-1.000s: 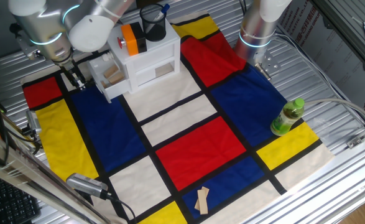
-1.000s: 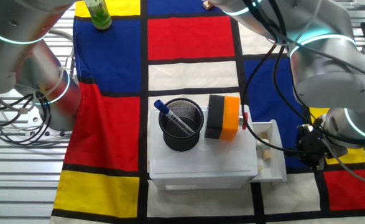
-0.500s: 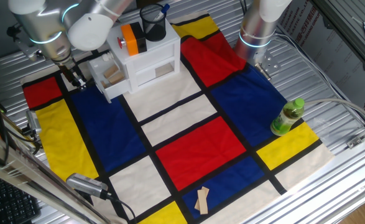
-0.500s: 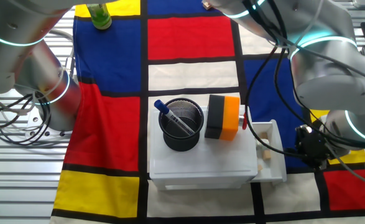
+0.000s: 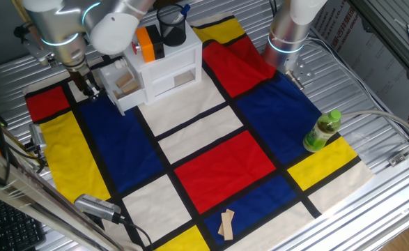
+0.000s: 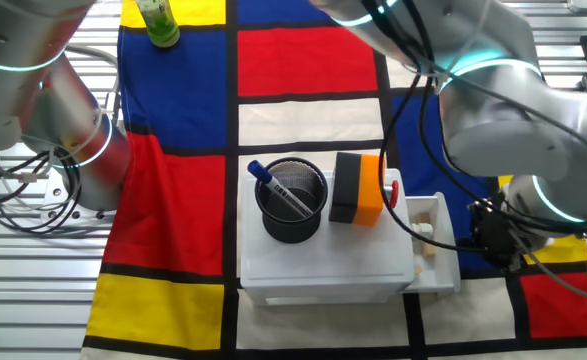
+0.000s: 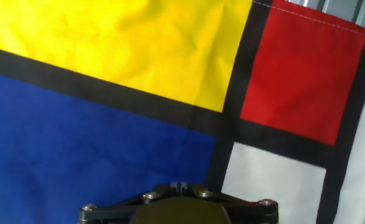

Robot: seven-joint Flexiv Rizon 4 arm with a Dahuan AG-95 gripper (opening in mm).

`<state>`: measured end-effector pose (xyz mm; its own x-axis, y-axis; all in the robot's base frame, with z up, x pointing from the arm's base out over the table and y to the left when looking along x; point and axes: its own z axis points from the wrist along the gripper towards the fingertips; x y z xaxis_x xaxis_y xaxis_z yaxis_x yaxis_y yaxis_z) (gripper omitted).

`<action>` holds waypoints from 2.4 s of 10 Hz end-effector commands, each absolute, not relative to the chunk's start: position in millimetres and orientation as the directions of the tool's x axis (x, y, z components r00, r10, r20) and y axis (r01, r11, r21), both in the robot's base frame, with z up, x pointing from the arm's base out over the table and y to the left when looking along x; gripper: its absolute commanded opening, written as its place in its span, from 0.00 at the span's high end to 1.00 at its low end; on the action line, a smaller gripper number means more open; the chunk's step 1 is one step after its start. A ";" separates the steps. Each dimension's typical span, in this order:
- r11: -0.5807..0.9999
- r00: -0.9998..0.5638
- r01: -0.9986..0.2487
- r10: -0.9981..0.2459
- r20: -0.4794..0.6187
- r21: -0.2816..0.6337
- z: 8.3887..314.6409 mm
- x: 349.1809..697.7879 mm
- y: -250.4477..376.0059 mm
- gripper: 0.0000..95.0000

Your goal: Use the gripper to push and close the drawer

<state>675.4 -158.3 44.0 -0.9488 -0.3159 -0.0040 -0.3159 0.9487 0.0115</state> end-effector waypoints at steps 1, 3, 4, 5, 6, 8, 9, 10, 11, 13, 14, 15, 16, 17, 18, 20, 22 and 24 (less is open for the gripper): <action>0.950 -0.950 -0.313 -0.313 0.001 0.016 42.8 677.4 -158.0 1.00; 0.954 -0.954 -0.300 -0.300 0.003 0.018 42.6 677.6 -157.7 1.00; 0.957 -0.957 -0.289 -0.289 0.001 0.025 42.0 678.0 -157.3 1.00; 0.960 -0.960 -0.279 -0.279 0.001 0.025 41.7 678.2 -157.1 1.00; 0.964 -0.965 -0.264 -0.264 0.001 0.027 41.9 678.1 -157.0 1.00; 0.978 -0.979 -0.204 -0.204 -0.011 0.045 41.9 678.1 -157.0 1.00; 0.983 -0.984 -0.177 -0.177 -0.014 0.048 41.9 678.1 -157.1 1.00; 0.987 -0.988 -0.154 -0.154 -0.012 0.048 41.9 678.1 -157.1 1.00; 0.992 -0.994 -0.112 -0.112 -0.008 0.058 41.9 678.1 -157.1 1.00; 0.995 -0.997 -0.076 -0.076 0.001 0.059 42.0 678.1 -157.0 1.00; 0.996 -0.998 -0.065 -0.065 0.002 0.054 41.9 678.2 -156.9 1.00; 0.997 -0.998 -0.058 -0.058 0.006 0.046 41.9 678.2 -156.9 1.00; 0.998 -0.999 -0.053 -0.053 0.007 0.040 41.9 678.2 -156.9 1.00; 0.998 -0.999 -0.053 -0.053 0.008 0.037 41.8 678.3 -156.6 1.00; 0.998 -0.999 -0.051 -0.052 0.010 0.038 41.6 678.5 -156.2 1.00; 0.998 -0.998 -0.053 -0.054 0.015 0.040 42.0 678.5 -155.8 1.00; 0.998 -0.998 -0.054 -0.055 0.022 0.041 43.4 678.2 -155.0 1.00; 0.998 -0.998 -0.052 -0.053 0.031 0.045 45.6 677.6 -154.1 1.00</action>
